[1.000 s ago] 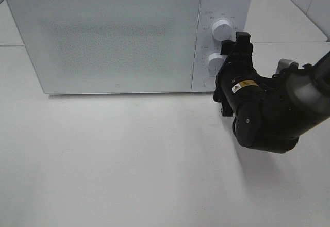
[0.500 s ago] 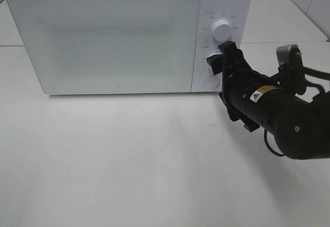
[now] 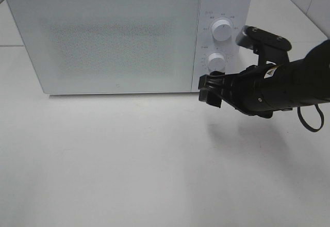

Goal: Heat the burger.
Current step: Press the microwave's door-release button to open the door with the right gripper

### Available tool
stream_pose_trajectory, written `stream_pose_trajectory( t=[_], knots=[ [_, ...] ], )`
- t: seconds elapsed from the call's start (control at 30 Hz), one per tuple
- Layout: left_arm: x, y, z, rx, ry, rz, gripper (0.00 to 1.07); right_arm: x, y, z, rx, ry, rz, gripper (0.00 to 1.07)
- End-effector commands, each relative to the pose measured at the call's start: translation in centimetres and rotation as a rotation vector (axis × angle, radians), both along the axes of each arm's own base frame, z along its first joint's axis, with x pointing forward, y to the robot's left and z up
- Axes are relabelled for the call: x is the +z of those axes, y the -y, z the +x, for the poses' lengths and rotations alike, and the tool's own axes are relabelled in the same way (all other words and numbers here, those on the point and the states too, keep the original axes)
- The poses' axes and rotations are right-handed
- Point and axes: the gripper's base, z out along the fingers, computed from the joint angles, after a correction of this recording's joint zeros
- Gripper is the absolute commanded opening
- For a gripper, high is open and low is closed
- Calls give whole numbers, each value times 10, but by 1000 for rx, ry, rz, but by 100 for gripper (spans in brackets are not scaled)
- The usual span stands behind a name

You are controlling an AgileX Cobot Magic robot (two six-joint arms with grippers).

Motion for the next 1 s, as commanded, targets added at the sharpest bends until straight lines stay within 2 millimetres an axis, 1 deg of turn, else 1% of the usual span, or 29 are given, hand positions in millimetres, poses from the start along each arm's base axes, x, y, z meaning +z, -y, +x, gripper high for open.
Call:
stream_pose_trajectory(
  t=[0.03,0.07,0.1,0.13,0.17,0.23,0.27,0.33,0.37,0.43,0.47,0.5,0.57,0.6,0.63,0.7,0.73,0.77,0.8,0.83,0.87,0.9,0.93,0.97,1.0],
  knots=[
    [0,1,-3,-9,28,-11,101,9,-7,-4,257,-98,-115,76],
    [0,1,-3,-9,28,-11,101,9,-7,-4,257,-98,-115,76],
    [0,1,-3,-9,28,-11,101,10,-9,-5,308,-115,-134,76],
    [0,1,-3,-9,28,-11,101,13,-10,-7,406,-158,-178,76],
    [0,1,-3,-9,28,-11,101,13,-10,-7,406,-158,-178,76],
    [0,1,-3,-9,28,-11,101,20,-10,-11,539,-254,-258,76],
    [0,1,-3,-9,28,-11,101,20,-10,-11,539,-254,-258,76],
    [0,1,-3,-9,28,-11,101,29,-7,-13,611,-341,-321,76],
    [0,1,-3,-9,28,-11,101,29,-7,-13,611,-341,-321,76],
    [0,1,-3,-9,28,-11,101,37,-5,-14,642,-411,-358,76],
    [0,1,-3,-9,28,-11,101,37,-5,-14,642,-411,-358,76],
    [0,1,-3,-9,28,-11,101,42,-5,-16,653,-461,-367,76],
    [0,1,-3,-9,28,-11,101,44,-4,-17,657,-479,-369,76],
    [0,1,-3,-9,28,-11,101,49,-3,-20,660,-492,-368,76],
    [0,1,-3,-9,28,-11,101,49,-3,-20,660,-492,-368,76],
    [0,1,-3,-9,28,-11,101,62,0,-26,656,-470,-365,76],
    [0,1,-3,-9,28,-11,101,62,0,-26,656,-470,-365,76],
    [0,1,-3,-9,28,-11,101,74,3,-32,650,-422,-361,76],
    [0,1,-3,-9,28,-11,101,74,3,-32,650,-422,-361,76],
    [0,1,-3,-9,28,-11,101,88,7,-38,643,-357,-357,76],
    [0,1,-3,-9,28,-11,101,96,9,-43,637,-317,-352,76],
    [0,1,-3,-9,28,-11,101,96,9,-43,637,-317,-352,76],
    [0,1,-3,-9,28,-11,101,110,14,-52,620,-237,-339,76],
    [0,1,-3,-9,28,-11,101,116,18,-58,614,-203,-334,76],
    [0,1,-3,-9,28,-11,101,116,18,-58,614,-203,-334,76]
  ],
)
